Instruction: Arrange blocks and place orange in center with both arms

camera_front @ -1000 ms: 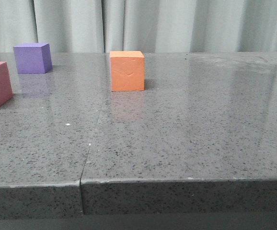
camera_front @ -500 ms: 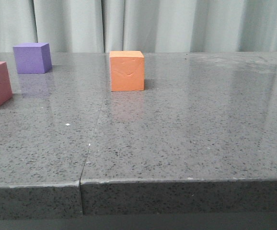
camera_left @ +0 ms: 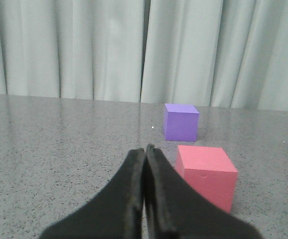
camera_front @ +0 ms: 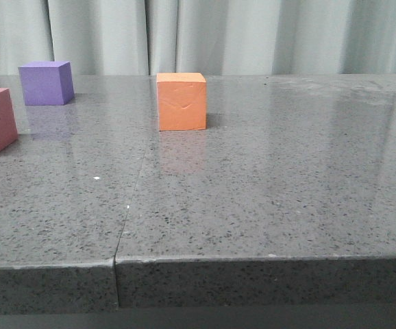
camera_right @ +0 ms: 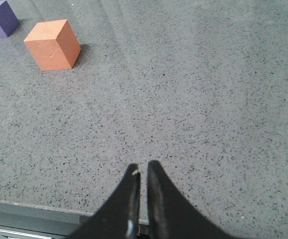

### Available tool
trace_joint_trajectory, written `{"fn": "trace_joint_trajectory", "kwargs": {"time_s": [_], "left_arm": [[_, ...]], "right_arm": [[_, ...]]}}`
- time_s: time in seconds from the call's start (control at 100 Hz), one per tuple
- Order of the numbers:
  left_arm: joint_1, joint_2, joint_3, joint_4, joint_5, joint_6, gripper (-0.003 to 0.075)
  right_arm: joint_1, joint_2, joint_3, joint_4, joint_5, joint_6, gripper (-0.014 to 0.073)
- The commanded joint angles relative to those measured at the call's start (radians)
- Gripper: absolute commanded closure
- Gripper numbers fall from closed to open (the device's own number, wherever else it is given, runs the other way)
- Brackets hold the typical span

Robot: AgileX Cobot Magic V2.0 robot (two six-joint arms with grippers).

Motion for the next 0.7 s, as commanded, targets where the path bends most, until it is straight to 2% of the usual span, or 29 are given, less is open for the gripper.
{"fn": "trace_joint_trajectory", "kwargs": {"time_s": [0.0, 0.58, 0.64, 0.69], "left_arm": [[0.0, 0.074, -0.09, -0.003, -0.03, 0.0, 0.0741], [0.0, 0.651, -0.524, -0.002, 0.253, 0.0, 0.0736], [0.0, 0.697, -0.564, -0.002, 0.28, 0.0, 0.0703], [0.0, 0.734, -0.595, -0.002, 0.292, 0.0, 0.0623]], "right_arm": [[-0.008, 0.009, -0.024, -0.018, -0.077, -0.005, 0.0537], [-0.008, 0.009, -0.024, -0.018, -0.077, -0.005, 0.0537], [-0.008, 0.009, -0.024, -0.018, -0.077, -0.005, 0.0537], [-0.008, 0.009, -0.024, -0.018, -0.077, -0.005, 0.0537]]}}
